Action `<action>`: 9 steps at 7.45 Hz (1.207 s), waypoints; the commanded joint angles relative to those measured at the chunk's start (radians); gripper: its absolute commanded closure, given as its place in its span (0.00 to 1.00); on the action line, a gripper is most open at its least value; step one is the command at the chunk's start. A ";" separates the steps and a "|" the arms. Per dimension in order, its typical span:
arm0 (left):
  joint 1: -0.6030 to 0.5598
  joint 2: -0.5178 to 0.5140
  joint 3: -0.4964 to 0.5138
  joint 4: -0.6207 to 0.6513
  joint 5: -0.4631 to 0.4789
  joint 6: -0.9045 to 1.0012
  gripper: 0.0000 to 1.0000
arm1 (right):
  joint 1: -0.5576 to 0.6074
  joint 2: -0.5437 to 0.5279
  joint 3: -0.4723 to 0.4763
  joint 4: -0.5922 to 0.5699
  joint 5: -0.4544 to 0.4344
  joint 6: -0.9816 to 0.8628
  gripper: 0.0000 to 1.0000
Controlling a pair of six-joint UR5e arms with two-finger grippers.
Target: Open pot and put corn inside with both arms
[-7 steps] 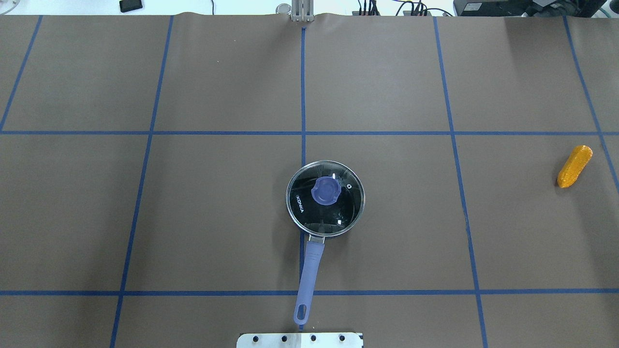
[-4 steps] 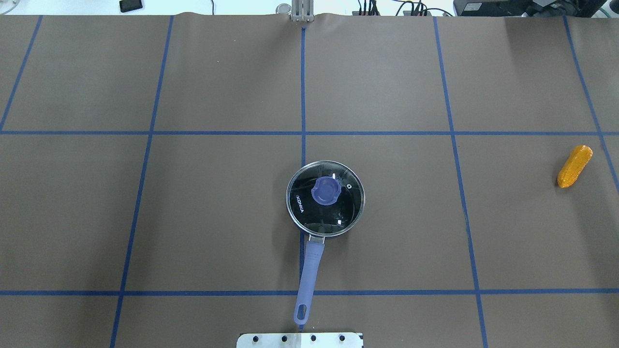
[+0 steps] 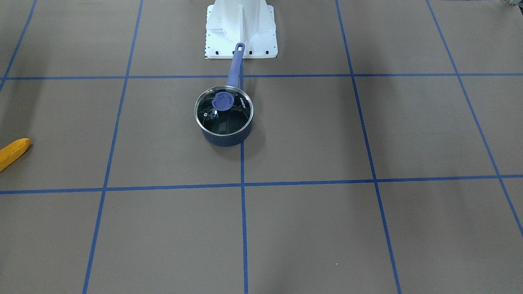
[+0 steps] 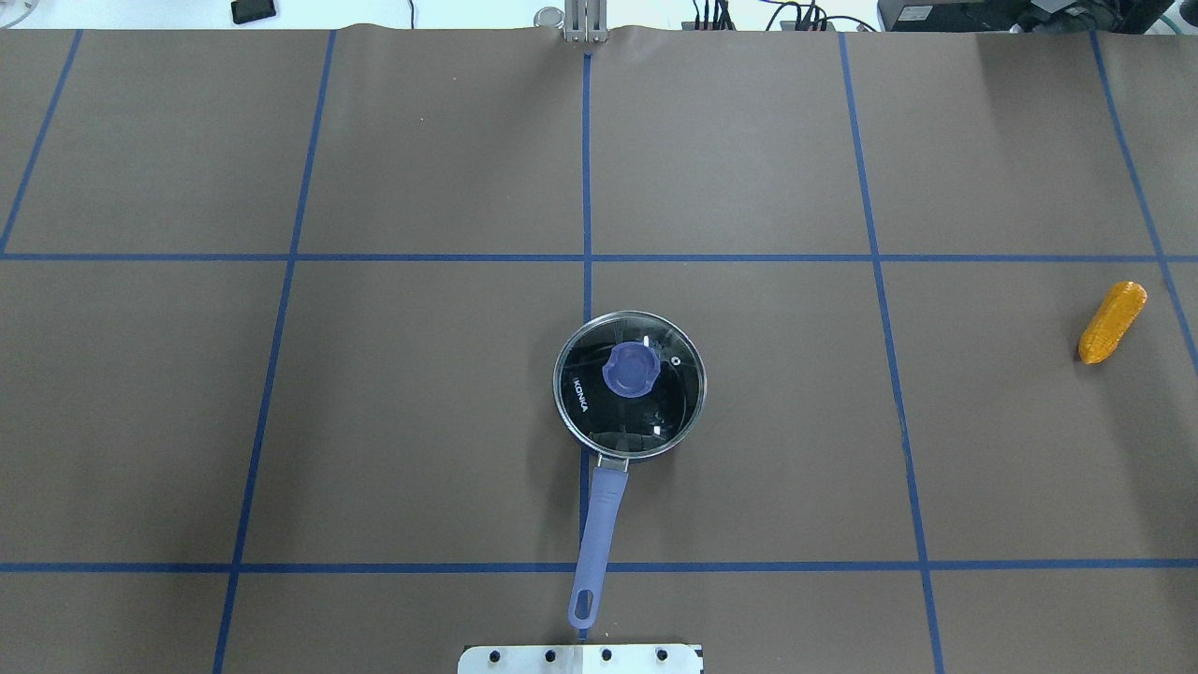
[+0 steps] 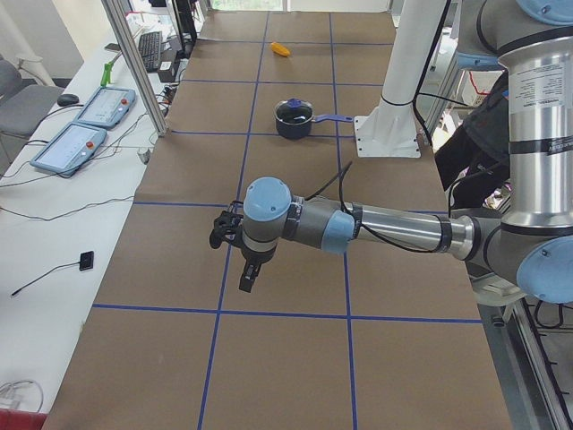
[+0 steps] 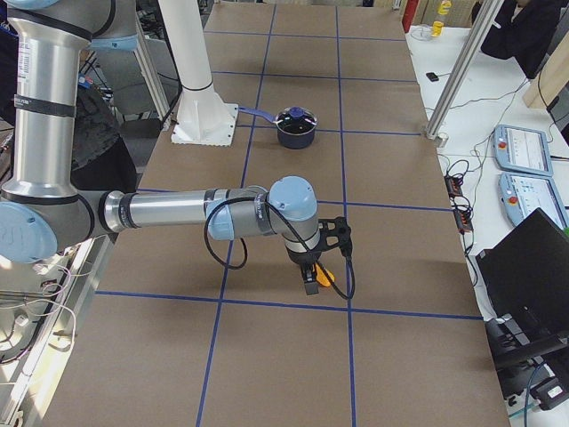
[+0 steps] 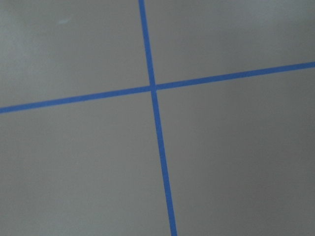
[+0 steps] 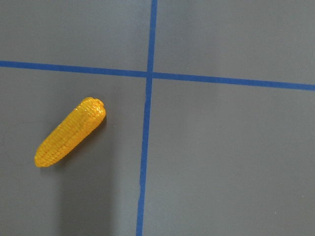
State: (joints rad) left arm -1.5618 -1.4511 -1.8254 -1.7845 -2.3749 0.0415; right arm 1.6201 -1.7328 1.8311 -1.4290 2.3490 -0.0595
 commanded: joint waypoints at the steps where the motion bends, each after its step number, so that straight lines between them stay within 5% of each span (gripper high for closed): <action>1: 0.026 -0.023 0.014 -0.113 -0.051 0.006 0.01 | 0.000 0.007 -0.018 0.082 0.035 0.006 0.00; 3: 0.051 -0.049 0.009 -0.218 -0.133 -0.011 0.01 | -0.002 0.015 -0.016 0.085 0.035 0.060 0.00; 4: 0.156 -0.069 0.018 -0.233 -0.130 -0.038 0.01 | -0.020 0.024 -0.013 0.106 0.035 0.184 0.00; 5: 0.234 -0.118 0.014 -0.239 -0.100 -0.236 0.01 | -0.054 0.030 -0.015 0.158 0.030 0.298 0.00; 7: 0.429 -0.208 -0.034 -0.230 0.107 -0.520 0.00 | -0.124 0.035 -0.013 0.185 -0.019 0.381 0.00; 9: 0.585 -0.415 -0.040 -0.013 0.180 -0.796 0.01 | -0.132 0.035 -0.015 0.185 -0.040 0.386 0.00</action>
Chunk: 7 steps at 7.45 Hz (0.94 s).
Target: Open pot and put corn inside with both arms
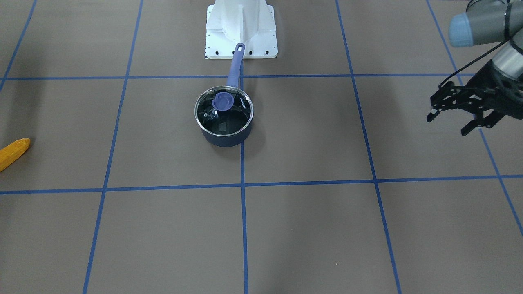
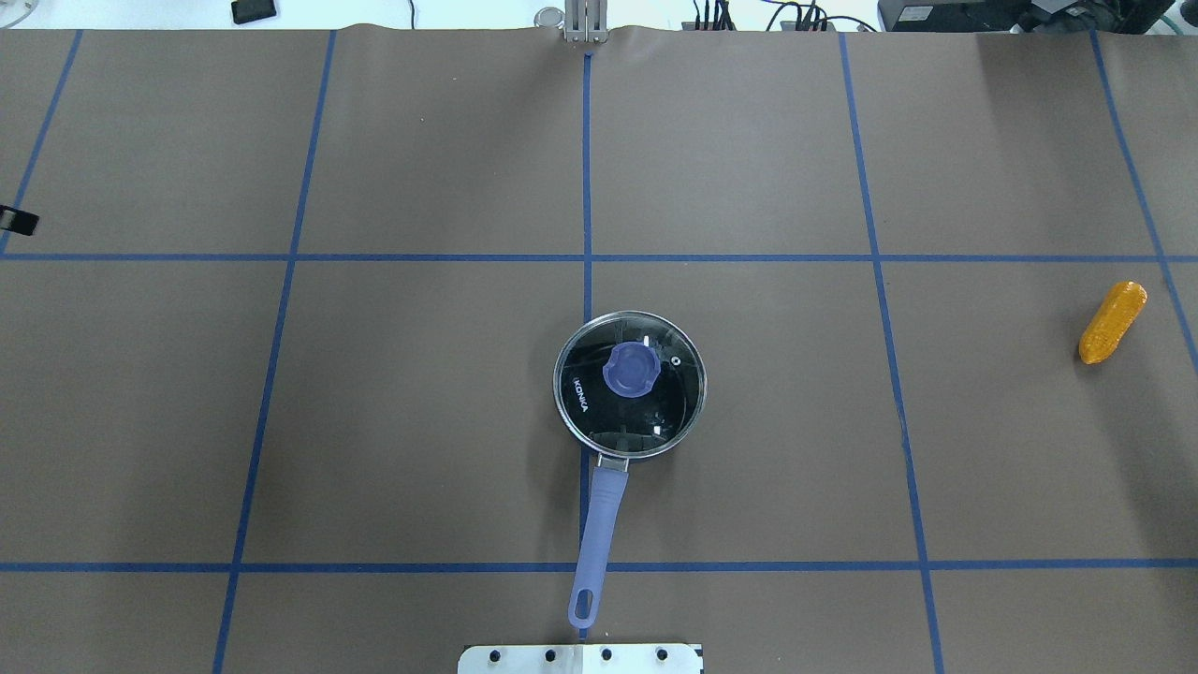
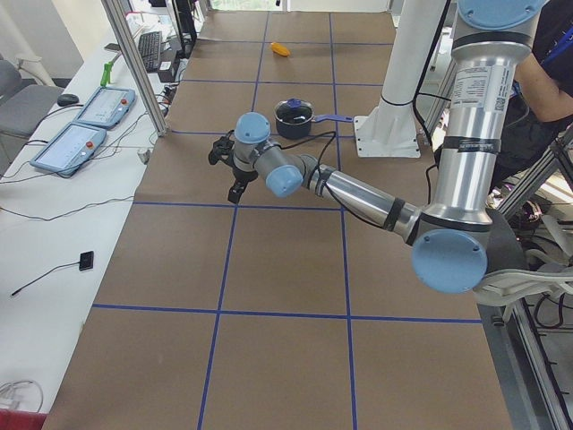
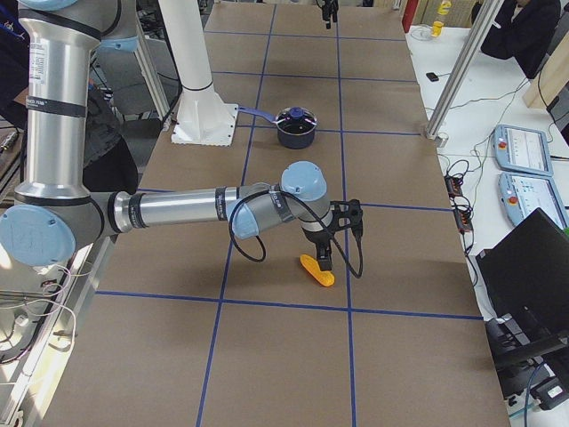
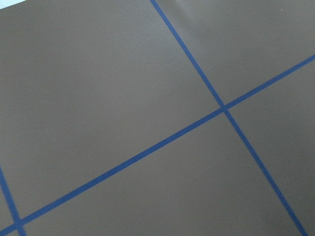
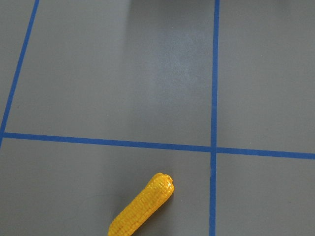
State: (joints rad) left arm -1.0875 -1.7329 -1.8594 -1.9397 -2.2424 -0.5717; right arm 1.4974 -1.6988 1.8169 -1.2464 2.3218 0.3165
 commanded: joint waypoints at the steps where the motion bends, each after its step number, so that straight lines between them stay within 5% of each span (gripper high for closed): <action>1: 0.195 -0.265 -0.018 0.277 0.104 -0.344 0.01 | -0.011 -0.001 -0.001 0.002 -0.013 0.010 0.00; 5: 0.591 -0.551 -0.005 0.433 0.389 -0.709 0.00 | -0.011 -0.002 -0.007 0.005 -0.013 0.010 0.00; 7: 0.620 -0.676 0.083 0.499 0.412 -0.711 0.00 | -0.011 -0.002 -0.008 0.004 -0.015 0.009 0.00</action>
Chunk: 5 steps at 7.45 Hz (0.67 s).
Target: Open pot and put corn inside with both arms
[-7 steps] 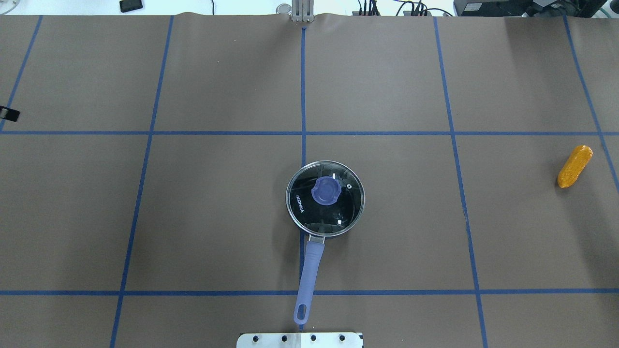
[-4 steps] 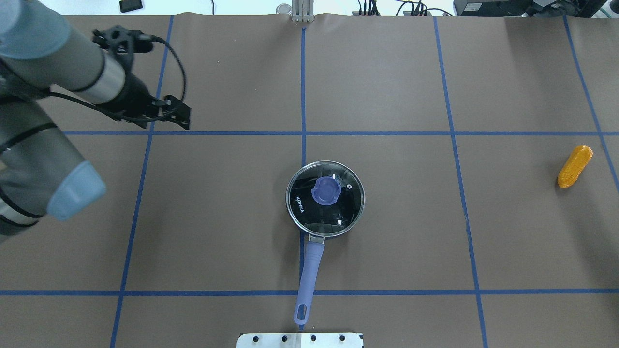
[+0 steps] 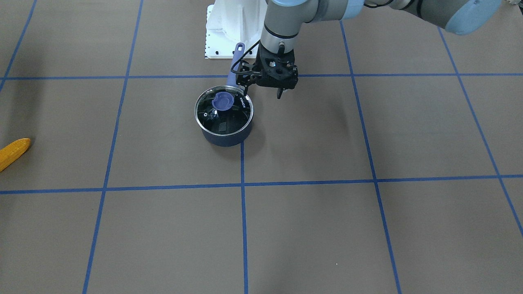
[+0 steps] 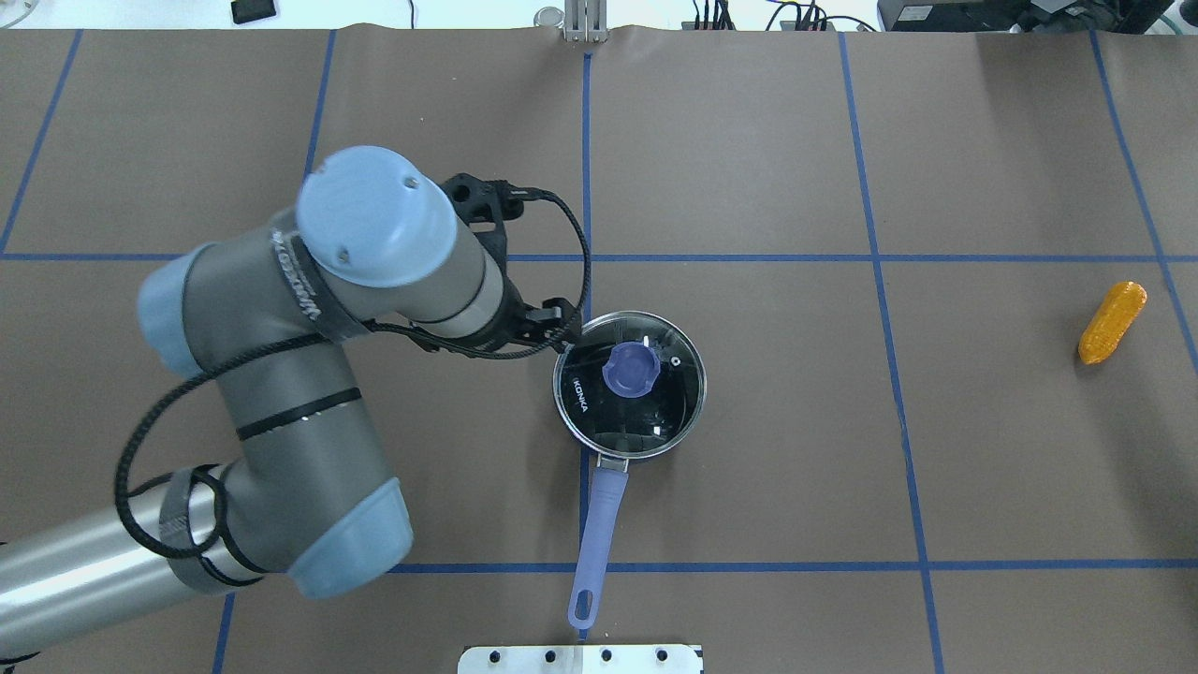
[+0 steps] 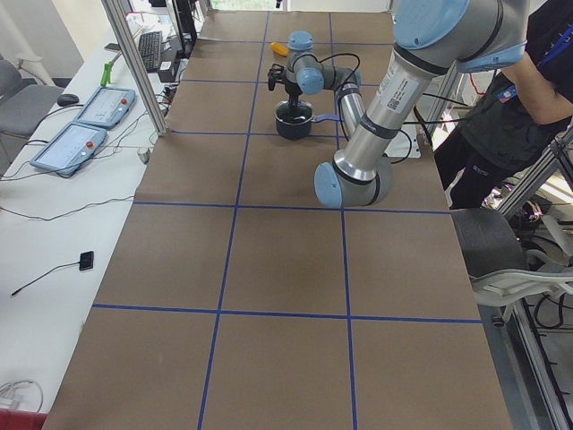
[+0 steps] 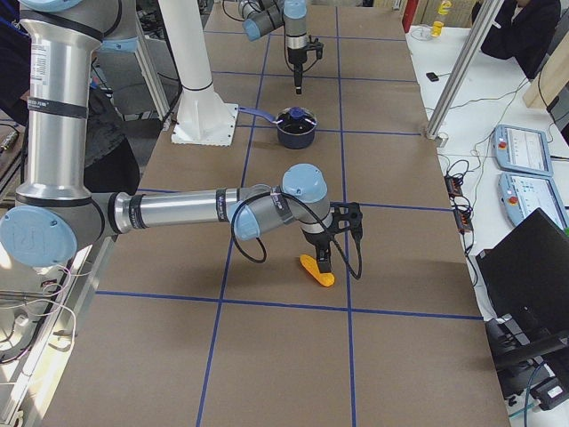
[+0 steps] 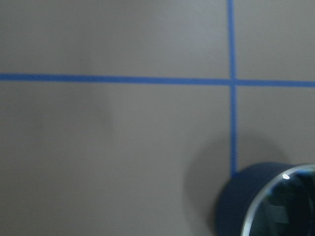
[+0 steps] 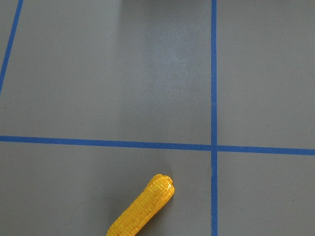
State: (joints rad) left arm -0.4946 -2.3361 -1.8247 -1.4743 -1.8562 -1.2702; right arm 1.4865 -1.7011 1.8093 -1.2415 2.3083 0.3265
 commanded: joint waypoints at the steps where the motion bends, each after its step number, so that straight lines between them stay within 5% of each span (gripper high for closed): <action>1: 0.053 -0.100 0.071 0.034 0.052 -0.014 0.00 | 0.000 0.000 -0.001 -0.001 -0.001 -0.001 0.00; 3: 0.061 -0.184 0.192 0.029 0.086 -0.014 0.00 | 0.000 -0.002 -0.001 0.000 0.000 -0.001 0.00; 5: 0.076 -0.184 0.211 0.022 0.109 -0.003 0.00 | 0.000 -0.005 -0.002 0.013 0.000 -0.001 0.00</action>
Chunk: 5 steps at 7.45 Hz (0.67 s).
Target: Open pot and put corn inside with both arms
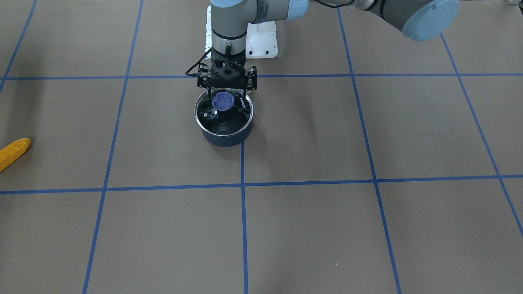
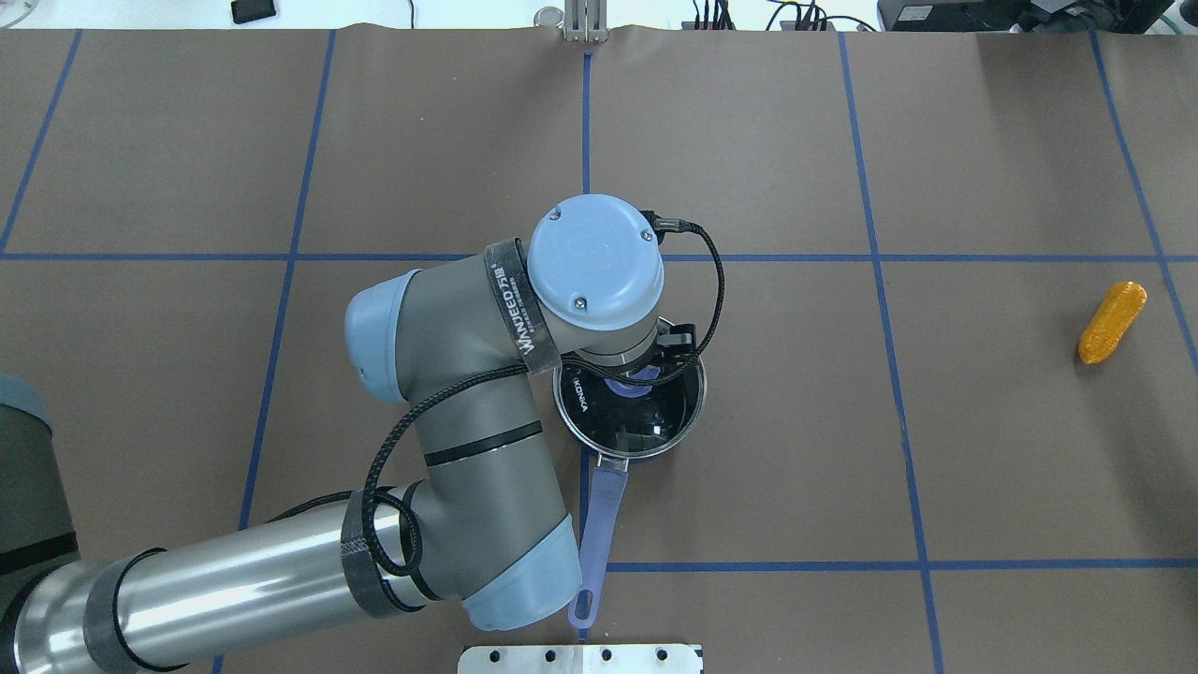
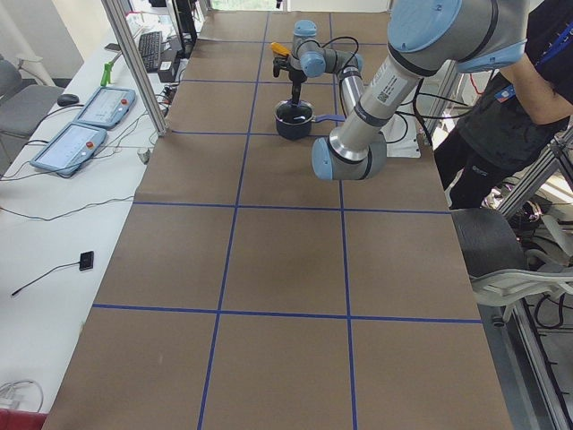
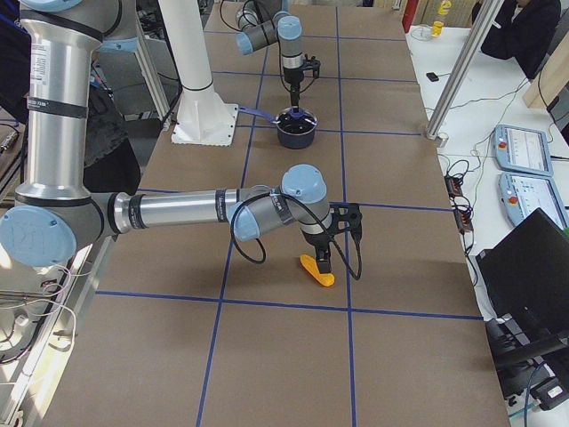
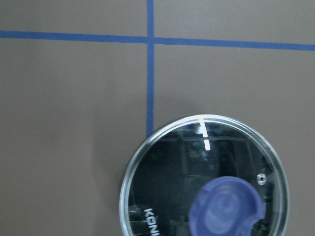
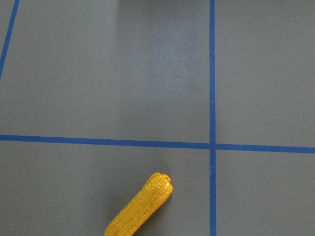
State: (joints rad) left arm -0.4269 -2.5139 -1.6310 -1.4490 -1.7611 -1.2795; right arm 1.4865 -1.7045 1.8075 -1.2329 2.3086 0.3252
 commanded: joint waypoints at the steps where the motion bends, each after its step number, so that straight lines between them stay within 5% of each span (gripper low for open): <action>1: 0.013 -0.005 0.022 -0.004 0.031 0.006 0.01 | 0.000 -0.001 -0.001 0.004 0.002 0.000 0.00; 5: 0.031 -0.005 0.030 -0.010 0.035 0.019 0.02 | -0.002 -0.001 -0.002 0.004 0.002 0.000 0.00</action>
State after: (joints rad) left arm -0.3997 -2.5184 -1.6045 -1.4553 -1.7270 -1.2615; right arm 1.4859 -1.7058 1.8065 -1.2288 2.3108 0.3252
